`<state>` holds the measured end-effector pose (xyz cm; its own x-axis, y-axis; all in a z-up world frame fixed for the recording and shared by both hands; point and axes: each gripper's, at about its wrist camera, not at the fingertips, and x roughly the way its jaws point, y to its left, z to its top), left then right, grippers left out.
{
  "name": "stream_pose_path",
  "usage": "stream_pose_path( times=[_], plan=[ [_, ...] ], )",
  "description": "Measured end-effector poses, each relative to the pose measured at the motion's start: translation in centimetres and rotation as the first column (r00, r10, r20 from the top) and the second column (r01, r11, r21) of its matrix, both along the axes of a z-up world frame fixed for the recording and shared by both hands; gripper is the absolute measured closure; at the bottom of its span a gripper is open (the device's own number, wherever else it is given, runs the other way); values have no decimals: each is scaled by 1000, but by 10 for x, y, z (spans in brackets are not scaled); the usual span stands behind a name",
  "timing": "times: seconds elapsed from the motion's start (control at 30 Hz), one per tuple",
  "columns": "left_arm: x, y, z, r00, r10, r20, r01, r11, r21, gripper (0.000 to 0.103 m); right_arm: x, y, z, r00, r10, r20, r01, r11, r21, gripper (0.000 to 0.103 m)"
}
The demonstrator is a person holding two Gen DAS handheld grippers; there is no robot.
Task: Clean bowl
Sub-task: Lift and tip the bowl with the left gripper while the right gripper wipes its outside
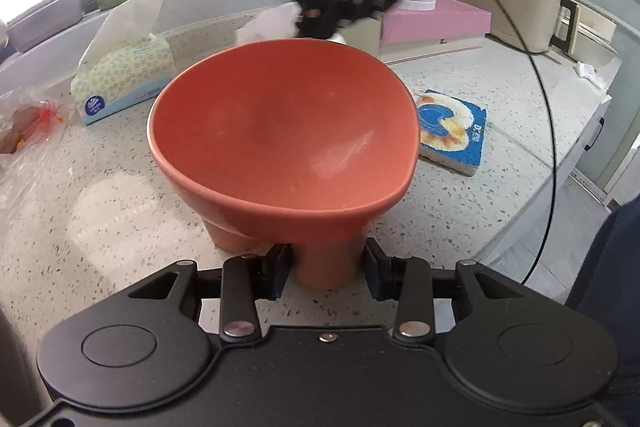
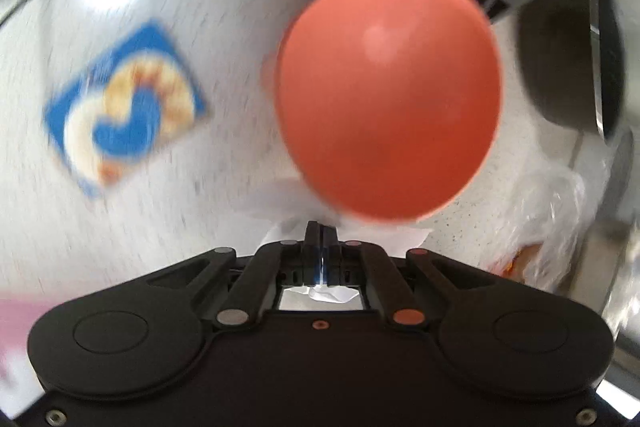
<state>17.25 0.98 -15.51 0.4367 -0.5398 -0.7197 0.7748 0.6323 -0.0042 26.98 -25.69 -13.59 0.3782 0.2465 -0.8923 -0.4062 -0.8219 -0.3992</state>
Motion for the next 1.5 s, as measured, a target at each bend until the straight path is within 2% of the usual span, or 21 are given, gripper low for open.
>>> stream_pose_path(
  times=[0.2,0.3,0.43,0.5,0.57,0.67,0.77,0.83,0.97,1.1,1.17,1.2,1.27,1.4,1.47,1.5],
  plan=[
    [1,1,1,1000,22,-9,-22,1000,6,65,-36,-14,5,991,-123,-55,125,991,36,102],
    [0,0,2,999,41,-12,-41,999,8,65,-44,-17,22,972,-198,-124,207,976,68,102],
    [-1,-1,2,996,80,-29,-80,997,0,65,-98,-21,50,941,-279,-189,308,940,146,102],
    [-1,-3,3,996,86,-30,-86,996,13,65,-102,-13,57,933,-302,-195,336,925,179,102],
    [-1,-5,4,996,84,-27,-83,996,29,65,-104,16,75,930,-319,-184,351,917,188,102],
    [-1,-6,6,996,79,-32,-77,996,46,65,-99,55,83,933,-342,-114,358,913,194,102],
    [-2,-6,5,995,89,-36,-87,995,52,65,-92,73,88,913,-365,-182,404,870,284,102],
    [-3,-6,4,993,109,-37,-107,993,47,65,-86,87,99,892,-379,-247,446,824,349,102],
    [-7,-11,6,990,137,-23,-135,988,73,65,-74,107,81,888,-384,-251,456,800,390,102],
    [-18,-4,11,984,177,-25,-176,983,45,65,-60,99,77,807,-468,-361,590,663,460,102],
    [-23,6,19,975,215,-56,-215,977,11,65,-54,92,77,741,-497,-453,672,559,486,102],
    [-25,7,23,975,216,-61,-215,976,14,65,-54,89,75,718,-502,-481,696,521,495,102],
    [-30,11,35,977,203,-68,-203,979,9,64,-54,83,73,691,-509,-514,723,461,514,102],
    [-35,22,75,971,236,-47,-238,969,-60,60,-55,64,82,591,-501,-632,795,229,561,102],
    [-32,20,84,966,256,-35,-258,964,-61,58,-56,55,84,559,-503,-659,806,145,573,102],
    [-27,17,91,961,276,-23,-277,960,-51,58,-57,48,85,538,-500,-679,810,84,580,102]
  ],
)
